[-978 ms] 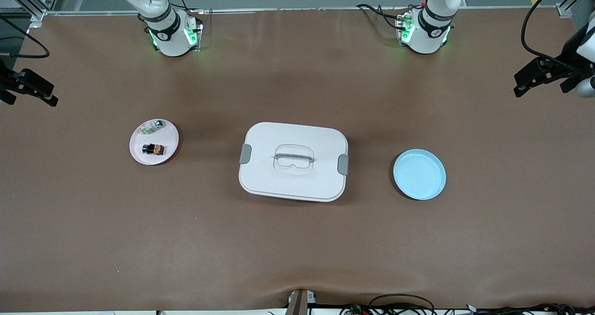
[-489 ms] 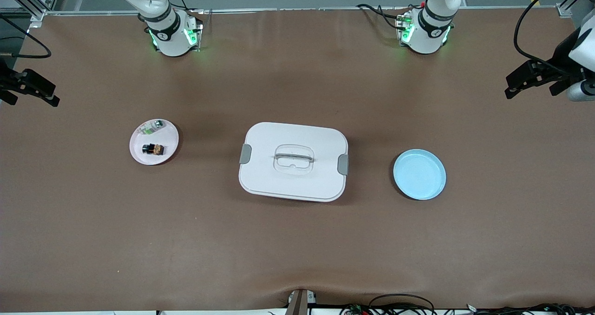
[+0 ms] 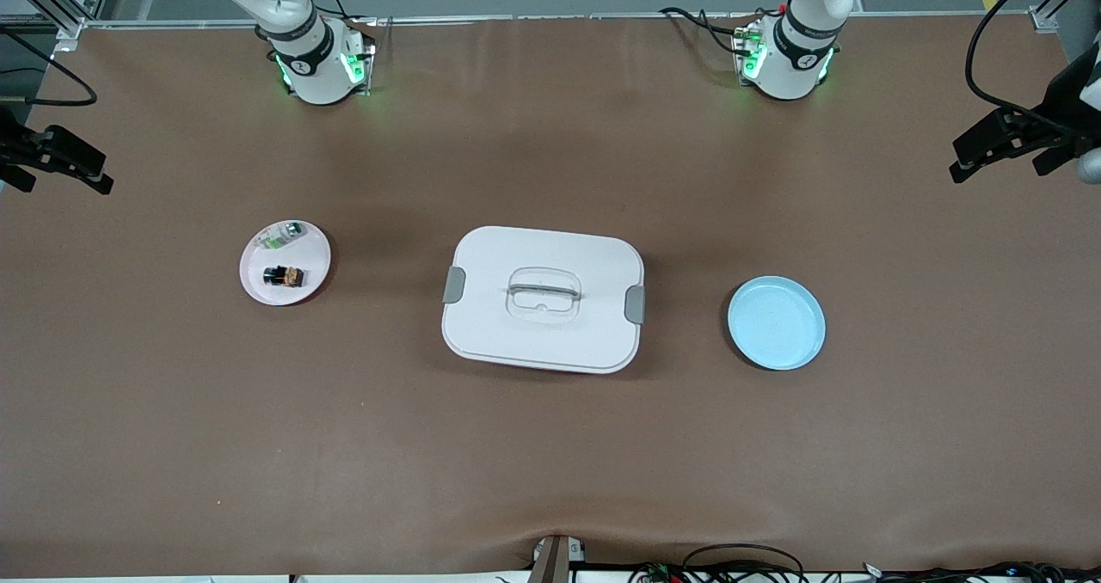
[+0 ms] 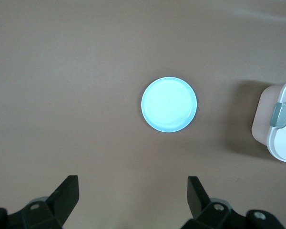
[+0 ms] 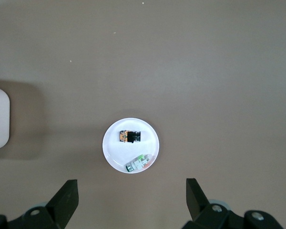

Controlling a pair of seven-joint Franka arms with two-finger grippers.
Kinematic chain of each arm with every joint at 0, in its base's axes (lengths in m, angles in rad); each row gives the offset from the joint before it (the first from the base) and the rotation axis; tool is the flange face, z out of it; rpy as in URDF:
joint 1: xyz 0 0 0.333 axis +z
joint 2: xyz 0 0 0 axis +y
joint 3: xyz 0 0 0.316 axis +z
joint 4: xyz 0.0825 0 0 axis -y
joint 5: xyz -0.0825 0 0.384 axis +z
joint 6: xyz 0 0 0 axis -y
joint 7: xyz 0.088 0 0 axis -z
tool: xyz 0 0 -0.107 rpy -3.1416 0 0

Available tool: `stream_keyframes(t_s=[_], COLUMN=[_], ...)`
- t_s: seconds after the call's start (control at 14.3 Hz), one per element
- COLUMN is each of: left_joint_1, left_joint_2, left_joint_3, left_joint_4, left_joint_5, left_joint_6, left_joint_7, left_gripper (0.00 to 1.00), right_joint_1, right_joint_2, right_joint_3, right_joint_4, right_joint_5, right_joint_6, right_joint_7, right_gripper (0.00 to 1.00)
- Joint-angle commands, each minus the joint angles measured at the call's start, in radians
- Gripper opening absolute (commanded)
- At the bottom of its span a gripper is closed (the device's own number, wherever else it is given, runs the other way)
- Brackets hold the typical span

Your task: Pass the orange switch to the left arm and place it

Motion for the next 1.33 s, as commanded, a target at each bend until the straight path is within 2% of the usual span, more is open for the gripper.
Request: stream_keyframes(t_s=[0.0,0.28,0.49,1.05,1.26], left_joint_1=[-0.002,-0.004,-0.001,-0.004,-0.002], left_joint_2=[0.017,0.017,0.015,0.006,0.003], left_joint_3=[0.002,0.001,0.001,-0.001,0.001], left_joint_4=[0.031,0.031,0.031,0.028,0.029], left_joint_5=[-0.008,-0.008,-0.009,-0.008,-0.008], left_joint_6=[-0.006,-0.006,-0.006,-0.006,-0.009], left_joint_7=[-0.004,-0.004,-0.002,-0.025,-0.027], left_gripper=[1.0,1.0,1.0,1.0,1.0], right_joint_1=[0.006,0.009,0.009,0.006,0.009], right_joint_2=[0.033,0.085,0.148,0.148,0.177], right_joint_3=[0.0,0.0,0.0,0.0,0.0], right_joint_4=[0.027,0.019,-0.01,-0.391,-0.496], right_joint_5=[0.012,0.007,0.007,0.013,0.013], right_joint_6=[-0.04,-0.089,-0.04,0.429,0.572], right_joint_7=[-0.018,-0.014,-0.007,-0.004,-0.005], right_gripper=[1.0,1.0,1.0,1.0,1.0])
